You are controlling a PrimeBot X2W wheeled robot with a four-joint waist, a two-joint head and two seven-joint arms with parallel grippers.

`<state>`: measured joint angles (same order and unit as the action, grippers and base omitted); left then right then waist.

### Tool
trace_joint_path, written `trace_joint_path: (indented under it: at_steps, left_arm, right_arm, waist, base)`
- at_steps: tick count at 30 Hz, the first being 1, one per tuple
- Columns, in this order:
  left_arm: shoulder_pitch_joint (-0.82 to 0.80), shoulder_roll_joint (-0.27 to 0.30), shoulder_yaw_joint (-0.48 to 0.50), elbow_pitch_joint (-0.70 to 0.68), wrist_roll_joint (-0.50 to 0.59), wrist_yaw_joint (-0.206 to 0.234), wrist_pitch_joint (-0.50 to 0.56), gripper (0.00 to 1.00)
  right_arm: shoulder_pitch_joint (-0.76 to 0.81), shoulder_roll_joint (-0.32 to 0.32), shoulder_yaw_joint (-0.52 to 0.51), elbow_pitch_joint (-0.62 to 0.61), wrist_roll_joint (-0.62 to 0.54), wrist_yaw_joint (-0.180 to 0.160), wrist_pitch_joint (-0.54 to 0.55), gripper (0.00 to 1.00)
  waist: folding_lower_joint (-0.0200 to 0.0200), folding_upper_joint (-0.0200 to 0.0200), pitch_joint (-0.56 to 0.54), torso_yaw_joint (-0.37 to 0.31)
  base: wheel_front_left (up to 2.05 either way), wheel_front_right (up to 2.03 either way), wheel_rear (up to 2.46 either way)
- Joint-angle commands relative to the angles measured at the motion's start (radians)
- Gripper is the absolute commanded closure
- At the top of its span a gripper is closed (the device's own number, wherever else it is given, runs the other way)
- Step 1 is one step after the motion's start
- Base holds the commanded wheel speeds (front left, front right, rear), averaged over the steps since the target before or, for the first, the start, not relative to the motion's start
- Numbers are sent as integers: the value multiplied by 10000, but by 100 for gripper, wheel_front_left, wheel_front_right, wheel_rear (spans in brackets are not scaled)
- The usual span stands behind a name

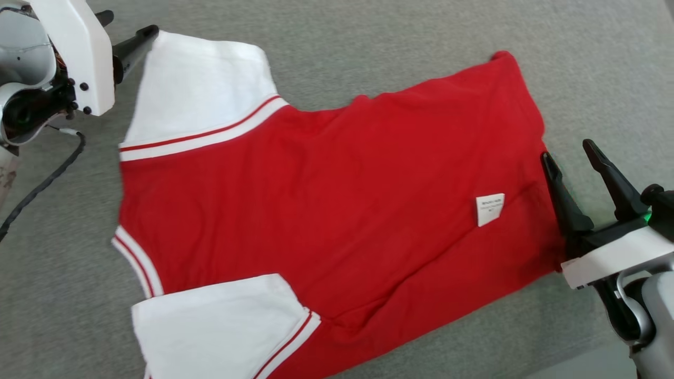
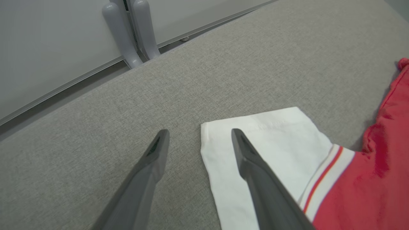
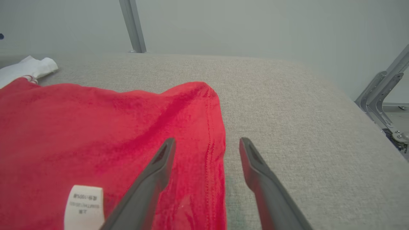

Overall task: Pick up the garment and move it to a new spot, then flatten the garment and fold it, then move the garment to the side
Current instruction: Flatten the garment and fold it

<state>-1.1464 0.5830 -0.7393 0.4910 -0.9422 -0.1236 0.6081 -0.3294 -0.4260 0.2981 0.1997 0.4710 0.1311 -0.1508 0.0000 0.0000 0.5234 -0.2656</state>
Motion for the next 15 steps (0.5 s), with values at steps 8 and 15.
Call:
trace_joint_path:
  at_steps: [8, 15]
  left_arm:
    - [-603, 262, -609, 900, 314, -78, 457, 0]
    - [-577, 323, -959, 1223, 96, -64, 871, 100]
  right_arm:
    - [-576, 282, 540, 677, 258, -7, -569, 0]
    - [-787, 180, 706, 1050, 479, -7, -803, 0]
  waist:
    - [0, 0, 498, -820]
    - [0, 0, 526, -854]
  base:
    - [0, 0, 0]
    - [0, 0, 0]
